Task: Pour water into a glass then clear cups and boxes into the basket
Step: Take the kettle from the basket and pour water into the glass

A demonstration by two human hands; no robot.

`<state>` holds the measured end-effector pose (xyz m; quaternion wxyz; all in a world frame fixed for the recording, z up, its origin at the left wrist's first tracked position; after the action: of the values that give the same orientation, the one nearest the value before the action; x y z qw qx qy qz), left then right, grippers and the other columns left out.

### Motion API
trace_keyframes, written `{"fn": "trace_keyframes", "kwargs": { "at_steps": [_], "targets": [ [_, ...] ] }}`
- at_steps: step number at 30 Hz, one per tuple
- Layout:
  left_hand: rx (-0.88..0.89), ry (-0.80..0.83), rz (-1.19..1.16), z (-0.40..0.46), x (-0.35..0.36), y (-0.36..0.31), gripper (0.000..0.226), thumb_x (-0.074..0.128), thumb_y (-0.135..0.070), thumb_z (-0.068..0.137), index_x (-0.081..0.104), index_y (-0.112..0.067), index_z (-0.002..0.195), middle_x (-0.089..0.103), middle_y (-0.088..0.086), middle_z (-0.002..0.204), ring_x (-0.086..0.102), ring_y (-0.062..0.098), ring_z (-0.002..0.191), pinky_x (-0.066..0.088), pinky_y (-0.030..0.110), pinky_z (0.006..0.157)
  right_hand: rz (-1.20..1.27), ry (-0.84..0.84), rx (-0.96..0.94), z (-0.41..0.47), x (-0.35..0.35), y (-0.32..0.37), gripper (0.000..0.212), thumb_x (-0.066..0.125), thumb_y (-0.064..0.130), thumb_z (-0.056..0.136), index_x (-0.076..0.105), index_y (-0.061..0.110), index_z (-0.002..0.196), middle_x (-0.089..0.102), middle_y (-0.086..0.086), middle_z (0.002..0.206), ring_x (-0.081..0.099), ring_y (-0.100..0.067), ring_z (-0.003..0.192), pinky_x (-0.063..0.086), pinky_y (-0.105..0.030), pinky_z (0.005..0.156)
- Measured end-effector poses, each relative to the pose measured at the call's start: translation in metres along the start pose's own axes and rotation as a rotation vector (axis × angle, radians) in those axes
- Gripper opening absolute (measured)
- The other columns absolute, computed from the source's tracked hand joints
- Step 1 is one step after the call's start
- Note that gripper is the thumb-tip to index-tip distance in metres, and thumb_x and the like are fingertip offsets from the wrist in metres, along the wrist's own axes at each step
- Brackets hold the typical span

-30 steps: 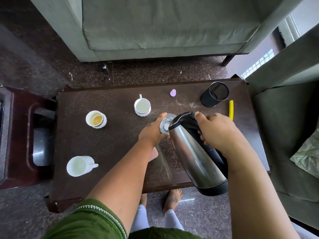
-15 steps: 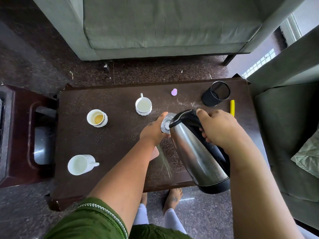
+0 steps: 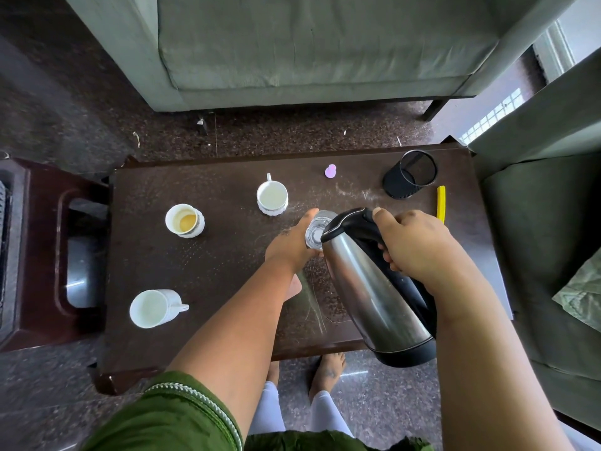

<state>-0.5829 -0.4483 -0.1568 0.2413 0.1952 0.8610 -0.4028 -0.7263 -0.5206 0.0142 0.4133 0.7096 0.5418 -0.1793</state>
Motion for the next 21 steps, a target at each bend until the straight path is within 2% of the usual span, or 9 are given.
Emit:
{"fn": "trace_keyframes", "kwargs": {
  "at_steps": [4, 8, 21],
  "targets": [
    [-0.002, -0.002, 0.004, 0.0003, 0.0, 0.0006, 0.08, 0.06, -0.038, 0.086, 0.012, -0.045, 0.15, 0.055, -0.001, 0.14, 0.051, 0.032, 0.128, 0.041, 0.041, 0.096, 0.0, -0.002, 0.008, 0.0001, 0.0012, -0.0019, 0.057, 0.035, 0.048, 0.096, 0.062, 0.0, 0.082, 0.067, -0.022, 0.088, 0.064, -0.04, 0.086, 0.056, -0.053, 0.084],
    [-0.007, 0.005, -0.002, 0.001, 0.0011, 0.0016, 0.079, 0.06, -0.038, 0.086, 0.012, -0.046, 0.149, 0.053, -0.003, 0.141, 0.051, 0.031, 0.127, 0.04, 0.04, 0.097, 0.014, 0.003, -0.006, -0.0006, 0.0008, -0.0009, 0.055, 0.034, 0.044, 0.099, 0.06, -0.004, 0.087, 0.066, -0.025, 0.092, 0.062, -0.042, 0.091, 0.054, -0.054, 0.086],
    [0.017, -0.006, -0.028, -0.0004, 0.0019, 0.0016, 0.08, 0.06, -0.034, 0.086, 0.012, -0.047, 0.149, 0.059, -0.002, 0.134, 0.055, 0.031, 0.123, 0.043, 0.041, 0.095, 0.062, -0.015, 0.027, -0.0023, 0.0, -0.0079, 0.064, 0.039, 0.049, 0.094, 0.061, -0.01, 0.091, 0.068, -0.027, 0.092, 0.065, -0.044, 0.089, 0.057, -0.054, 0.083]
  ]
}}
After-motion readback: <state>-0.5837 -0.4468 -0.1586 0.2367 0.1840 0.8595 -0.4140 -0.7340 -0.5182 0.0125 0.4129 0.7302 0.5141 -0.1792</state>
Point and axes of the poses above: each hand's wrist, its own z-axis towards the middle knuckle, its own x-axis out of the palm, y = z × x, the point moved 5 cm from there along z, towards the middle knuckle
